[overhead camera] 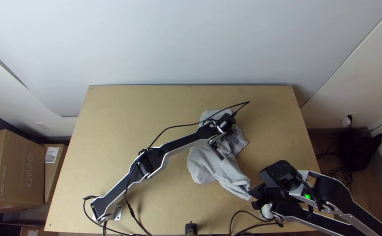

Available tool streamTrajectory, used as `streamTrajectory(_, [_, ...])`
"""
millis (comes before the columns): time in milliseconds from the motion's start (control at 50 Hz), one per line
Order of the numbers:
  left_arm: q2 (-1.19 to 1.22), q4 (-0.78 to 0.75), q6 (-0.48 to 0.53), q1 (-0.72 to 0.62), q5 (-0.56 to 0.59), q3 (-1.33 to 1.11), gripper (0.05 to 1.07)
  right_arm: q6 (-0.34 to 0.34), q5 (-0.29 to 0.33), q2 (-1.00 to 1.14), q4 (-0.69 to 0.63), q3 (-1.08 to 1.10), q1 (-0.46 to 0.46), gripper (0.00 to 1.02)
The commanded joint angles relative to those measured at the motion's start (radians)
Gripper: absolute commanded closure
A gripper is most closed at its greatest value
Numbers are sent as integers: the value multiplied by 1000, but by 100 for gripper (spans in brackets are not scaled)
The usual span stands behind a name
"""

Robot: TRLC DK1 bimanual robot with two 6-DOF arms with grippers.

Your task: Fold the t-shirt

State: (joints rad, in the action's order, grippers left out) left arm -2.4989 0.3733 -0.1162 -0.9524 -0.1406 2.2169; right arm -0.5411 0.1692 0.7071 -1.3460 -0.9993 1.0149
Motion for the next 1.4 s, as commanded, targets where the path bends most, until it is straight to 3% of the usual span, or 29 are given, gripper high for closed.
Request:
streamTrajectory(0, [66,24,-23,49,-11,24,105,17,-25,-12,15,-15,-21,100])
streamTrajectory(320, [330,105,-69,175,-13,21,105,93,-83,23,85,-78,-182,100])
streamTrajectory(500, [459,288,-79,271,-13,0,105,219,-88,60,179,-148,-322,100])
streamTrajectory(660, [646,334,-65,369,-13,-257,105,265,-83,94,249,-183,-434,100])
streamTrajectory(800, [793,302,-14,411,-13,-533,105,267,-53,114,237,-237,-435,100])
streamTrajectory(980, [922,303,105,363,-13,-735,105,267,-48,138,235,-269,-443,100])
streamTrajectory(1280, [684,292,139,254,-13,-735,103,260,-46,140,192,-262,-460,100])
streamTrajectory(1300, [667,292,139,248,-10,-734,101,260,-46,138,183,-262,-463,100])
streamTrajectory(1340, [649,297,142,227,6,-734,87,262,-46,135,165,-262,-470,100])
streamTrajectory(1380, [640,294,151,208,27,-738,63,262,-46,130,150,-260,-480,100])
